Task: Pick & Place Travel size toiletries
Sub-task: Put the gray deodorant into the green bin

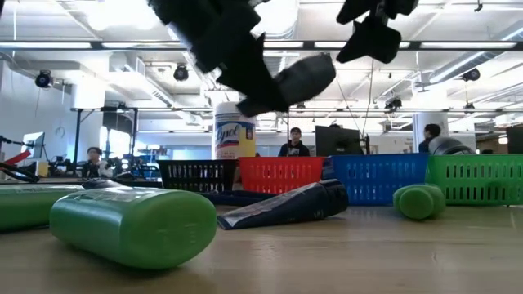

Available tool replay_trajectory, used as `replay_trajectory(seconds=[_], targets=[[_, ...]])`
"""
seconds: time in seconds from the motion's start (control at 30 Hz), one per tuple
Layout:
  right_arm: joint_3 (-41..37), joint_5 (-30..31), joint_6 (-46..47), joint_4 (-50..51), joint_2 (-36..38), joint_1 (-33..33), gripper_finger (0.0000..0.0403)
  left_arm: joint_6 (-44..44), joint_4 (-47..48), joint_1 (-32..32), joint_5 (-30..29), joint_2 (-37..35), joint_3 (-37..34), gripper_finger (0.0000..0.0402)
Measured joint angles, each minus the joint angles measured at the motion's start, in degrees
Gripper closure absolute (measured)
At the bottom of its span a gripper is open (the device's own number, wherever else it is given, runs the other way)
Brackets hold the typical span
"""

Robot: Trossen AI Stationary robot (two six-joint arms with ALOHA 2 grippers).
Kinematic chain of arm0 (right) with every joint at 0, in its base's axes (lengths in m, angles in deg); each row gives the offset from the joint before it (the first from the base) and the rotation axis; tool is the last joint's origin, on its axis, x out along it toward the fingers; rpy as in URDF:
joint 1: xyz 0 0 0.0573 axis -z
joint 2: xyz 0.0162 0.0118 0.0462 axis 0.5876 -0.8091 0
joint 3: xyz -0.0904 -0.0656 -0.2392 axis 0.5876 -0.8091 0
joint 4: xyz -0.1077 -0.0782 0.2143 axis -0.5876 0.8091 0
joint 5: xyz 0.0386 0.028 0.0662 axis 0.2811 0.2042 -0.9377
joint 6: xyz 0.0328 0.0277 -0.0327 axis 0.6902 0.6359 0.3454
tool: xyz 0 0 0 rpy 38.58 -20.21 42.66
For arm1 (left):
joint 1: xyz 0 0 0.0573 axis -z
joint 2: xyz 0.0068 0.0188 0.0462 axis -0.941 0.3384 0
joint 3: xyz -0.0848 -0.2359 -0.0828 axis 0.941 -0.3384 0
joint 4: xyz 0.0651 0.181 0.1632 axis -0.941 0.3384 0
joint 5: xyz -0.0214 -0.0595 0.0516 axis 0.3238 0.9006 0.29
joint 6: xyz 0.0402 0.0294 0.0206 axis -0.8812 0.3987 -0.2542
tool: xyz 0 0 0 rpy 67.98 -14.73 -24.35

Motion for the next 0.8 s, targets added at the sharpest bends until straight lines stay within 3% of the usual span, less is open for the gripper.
replay_trajectory(seconds=[0.23, 0.53, 0.8], targets=[[-0.04, 3.37, 8.91, -0.9, 0.03, 0.97, 0.0093, -5.15, -0.31, -1.19, -2.87, -0.07, 3.27, 0.02], [-0.13, 2.78, 15.56, -3.28, -0.82, 2.67, 0.0062, -10.07, -0.43, -1.89, -4.07, -0.14, 6.5, 0.02], [-0.13, 2.63, 19.16, -4.36, -0.82, 2.87, 0.0072, -12.16, -1.54, -3.0, -4.2, -0.15, 6.88, 0.02]])
